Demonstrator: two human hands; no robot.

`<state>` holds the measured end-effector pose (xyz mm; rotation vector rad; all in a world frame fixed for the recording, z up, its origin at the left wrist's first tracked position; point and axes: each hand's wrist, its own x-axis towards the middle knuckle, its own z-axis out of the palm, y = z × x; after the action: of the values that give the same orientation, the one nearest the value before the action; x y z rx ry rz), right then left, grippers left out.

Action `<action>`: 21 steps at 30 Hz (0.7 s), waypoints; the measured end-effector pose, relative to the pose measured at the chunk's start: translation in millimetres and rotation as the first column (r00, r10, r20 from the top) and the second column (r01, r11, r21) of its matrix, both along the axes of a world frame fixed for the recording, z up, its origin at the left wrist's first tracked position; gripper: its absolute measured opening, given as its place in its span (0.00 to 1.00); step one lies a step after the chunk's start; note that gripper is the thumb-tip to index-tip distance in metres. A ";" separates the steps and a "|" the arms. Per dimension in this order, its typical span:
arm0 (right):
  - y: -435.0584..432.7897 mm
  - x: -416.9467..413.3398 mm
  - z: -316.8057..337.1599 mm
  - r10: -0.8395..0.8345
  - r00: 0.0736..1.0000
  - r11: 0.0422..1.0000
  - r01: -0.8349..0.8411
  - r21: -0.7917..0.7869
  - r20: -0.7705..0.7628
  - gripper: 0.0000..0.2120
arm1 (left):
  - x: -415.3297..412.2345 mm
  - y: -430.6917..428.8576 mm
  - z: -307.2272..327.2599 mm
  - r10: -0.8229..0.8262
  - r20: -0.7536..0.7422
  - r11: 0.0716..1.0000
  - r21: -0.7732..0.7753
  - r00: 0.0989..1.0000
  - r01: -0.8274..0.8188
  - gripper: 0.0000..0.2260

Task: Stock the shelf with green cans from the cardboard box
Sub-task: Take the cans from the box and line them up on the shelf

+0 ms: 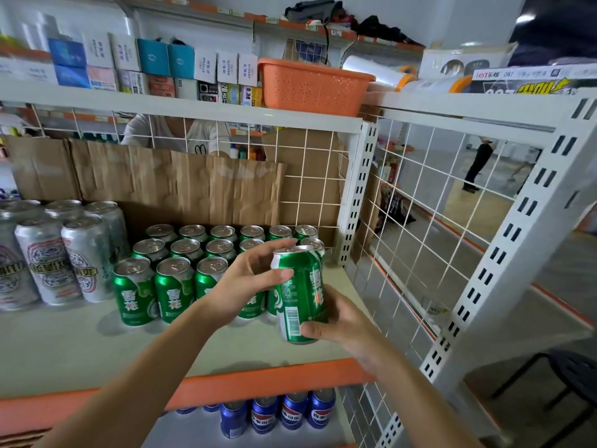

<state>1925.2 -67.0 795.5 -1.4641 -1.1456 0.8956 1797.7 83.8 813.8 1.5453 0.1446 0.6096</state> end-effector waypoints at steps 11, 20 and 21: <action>-3.1 0.5 -7.9 0.034 0.999 0.998 -0.036 -0.042 -0.039 0.35 | 3.6 1.4 5.1 -0.270 -0.048 0.963 -0.041 0.962 0.268 0.36; 1.3 17.8 -32.9 -0.206 0.978 0.976 0.204 0.076 0.021 0.38 | 1.8 3.0 -20.8 0.053 -0.125 0.989 0.142 0.991 -0.035 0.25; 1.5 21.9 -34.8 -0.222 0.975 0.971 0.221 0.092 0.009 0.39 | -1.1 4.7 -29.4 0.087 -0.159 0.982 0.181 0.983 -0.057 0.24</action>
<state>1947.1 -65.5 760.8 -1.4946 -0.9999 0.6683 1796.6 88.5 784.4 1.7684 0.2814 0.5612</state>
